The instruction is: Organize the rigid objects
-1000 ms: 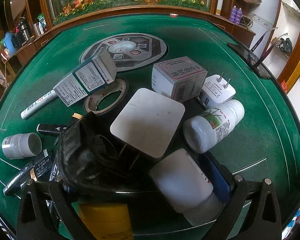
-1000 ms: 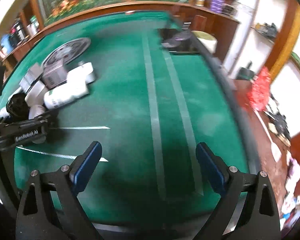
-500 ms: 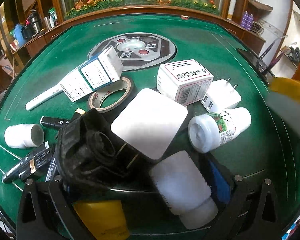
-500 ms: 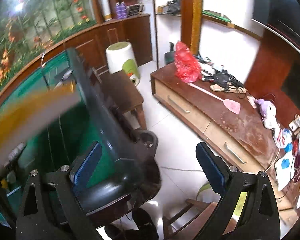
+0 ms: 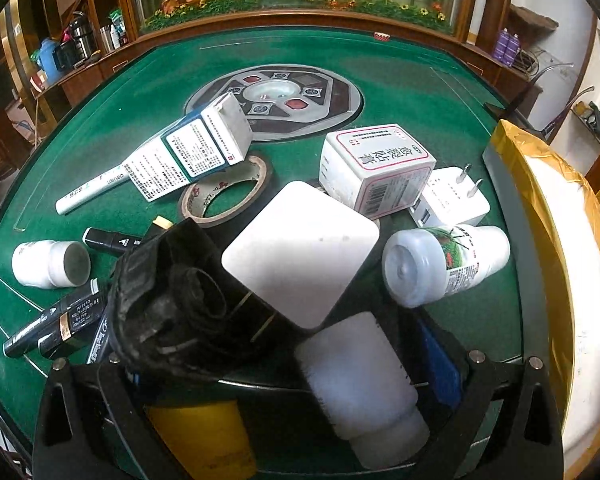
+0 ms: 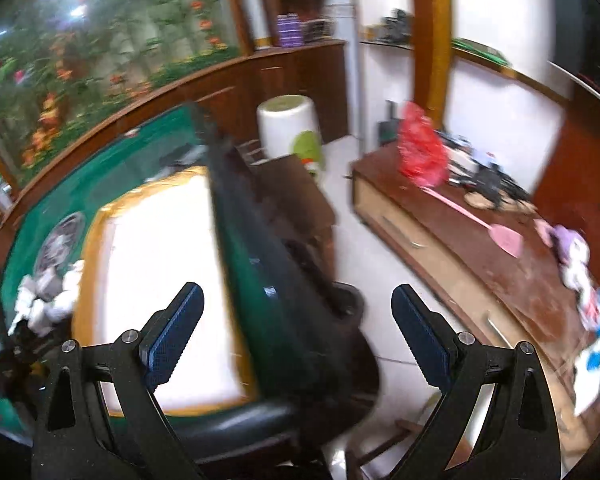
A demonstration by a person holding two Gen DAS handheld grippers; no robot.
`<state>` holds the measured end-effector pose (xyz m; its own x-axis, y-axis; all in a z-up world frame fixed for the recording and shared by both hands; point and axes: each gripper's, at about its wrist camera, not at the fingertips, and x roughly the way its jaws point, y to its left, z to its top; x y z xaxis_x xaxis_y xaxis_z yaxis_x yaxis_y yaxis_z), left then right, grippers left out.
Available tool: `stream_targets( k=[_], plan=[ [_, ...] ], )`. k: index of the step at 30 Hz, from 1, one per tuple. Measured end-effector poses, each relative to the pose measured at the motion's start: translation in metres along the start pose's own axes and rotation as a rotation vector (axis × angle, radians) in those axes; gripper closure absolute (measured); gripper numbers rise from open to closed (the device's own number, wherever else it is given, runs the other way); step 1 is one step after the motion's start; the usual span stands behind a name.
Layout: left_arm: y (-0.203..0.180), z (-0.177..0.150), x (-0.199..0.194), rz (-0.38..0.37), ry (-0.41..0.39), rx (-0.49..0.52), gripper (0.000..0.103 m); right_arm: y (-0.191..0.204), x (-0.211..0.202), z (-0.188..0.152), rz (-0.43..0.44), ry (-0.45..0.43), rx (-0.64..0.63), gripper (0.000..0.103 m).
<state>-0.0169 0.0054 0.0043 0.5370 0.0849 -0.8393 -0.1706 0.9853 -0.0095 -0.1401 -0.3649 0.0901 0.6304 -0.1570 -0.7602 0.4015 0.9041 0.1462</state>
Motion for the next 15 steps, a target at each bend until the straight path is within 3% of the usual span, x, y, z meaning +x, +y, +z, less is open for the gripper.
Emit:
stream_targets(
  k=[7,15],
  plan=[
    [0.001,-0.002,-0.002,-0.011,-0.002,0.017,0.0,0.074,0.011,0.024,0.216,0.031,-0.169,0.007],
    [0.001,-0.002,-0.002,-0.013,-0.001,0.021,0.0,0.138,0.022,0.029,0.376,0.097,-0.316,0.007]
  ],
)
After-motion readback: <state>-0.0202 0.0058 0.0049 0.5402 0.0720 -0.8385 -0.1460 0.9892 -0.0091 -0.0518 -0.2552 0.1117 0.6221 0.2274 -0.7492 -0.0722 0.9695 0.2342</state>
